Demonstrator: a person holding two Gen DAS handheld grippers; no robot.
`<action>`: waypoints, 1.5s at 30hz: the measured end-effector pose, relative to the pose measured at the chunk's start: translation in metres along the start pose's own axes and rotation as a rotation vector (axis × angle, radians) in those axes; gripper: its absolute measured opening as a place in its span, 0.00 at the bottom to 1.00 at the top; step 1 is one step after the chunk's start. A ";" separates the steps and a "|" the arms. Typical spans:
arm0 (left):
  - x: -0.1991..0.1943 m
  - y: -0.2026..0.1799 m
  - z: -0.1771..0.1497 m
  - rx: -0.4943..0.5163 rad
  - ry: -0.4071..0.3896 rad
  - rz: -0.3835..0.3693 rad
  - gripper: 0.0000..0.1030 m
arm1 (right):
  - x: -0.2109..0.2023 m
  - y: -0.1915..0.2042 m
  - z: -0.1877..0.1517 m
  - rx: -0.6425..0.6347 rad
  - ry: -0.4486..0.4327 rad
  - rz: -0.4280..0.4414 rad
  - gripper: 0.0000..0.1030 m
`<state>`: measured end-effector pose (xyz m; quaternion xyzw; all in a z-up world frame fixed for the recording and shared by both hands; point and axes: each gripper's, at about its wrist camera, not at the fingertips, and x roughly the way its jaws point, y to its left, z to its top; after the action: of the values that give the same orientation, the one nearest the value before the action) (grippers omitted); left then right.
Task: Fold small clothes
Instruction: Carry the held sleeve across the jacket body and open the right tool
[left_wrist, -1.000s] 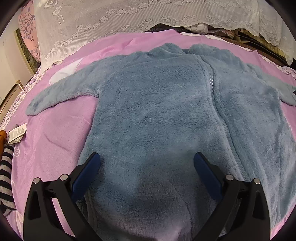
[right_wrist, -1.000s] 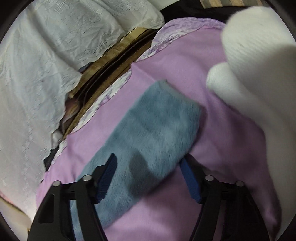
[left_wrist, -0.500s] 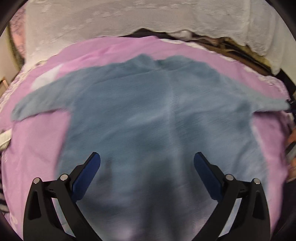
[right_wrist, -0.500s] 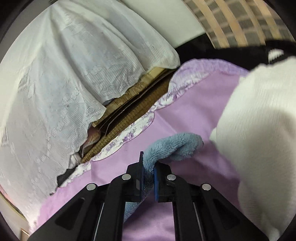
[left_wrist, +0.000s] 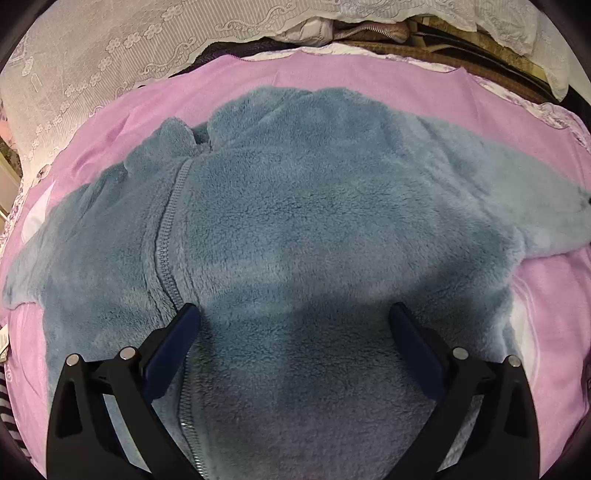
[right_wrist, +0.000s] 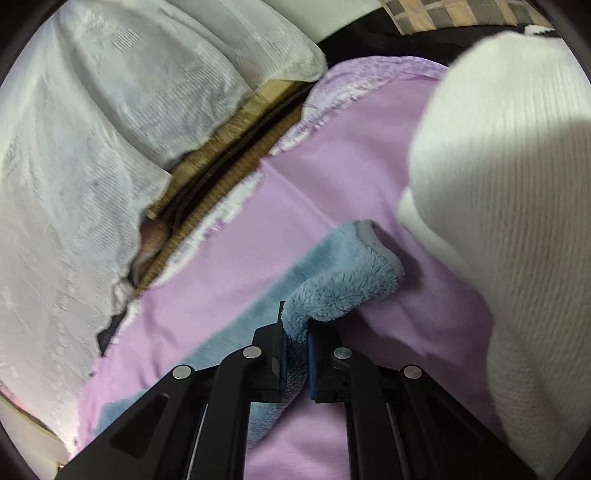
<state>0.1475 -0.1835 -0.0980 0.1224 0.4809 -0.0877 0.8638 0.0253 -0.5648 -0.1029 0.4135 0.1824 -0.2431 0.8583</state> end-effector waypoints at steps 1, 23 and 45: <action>-0.003 0.002 0.000 -0.002 -0.003 -0.006 0.96 | -0.001 0.005 0.001 -0.005 -0.003 0.014 0.08; -0.014 0.222 -0.029 -0.183 -0.096 0.173 0.96 | -0.038 0.174 -0.083 -0.341 0.135 0.279 0.08; 0.010 0.259 -0.051 -0.299 -0.109 0.122 0.96 | -0.028 0.338 -0.270 -0.594 0.332 0.401 0.08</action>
<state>0.1814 0.0782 -0.0994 0.0165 0.4325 0.0312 0.9010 0.1642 -0.1590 -0.0383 0.2081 0.2965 0.0629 0.9300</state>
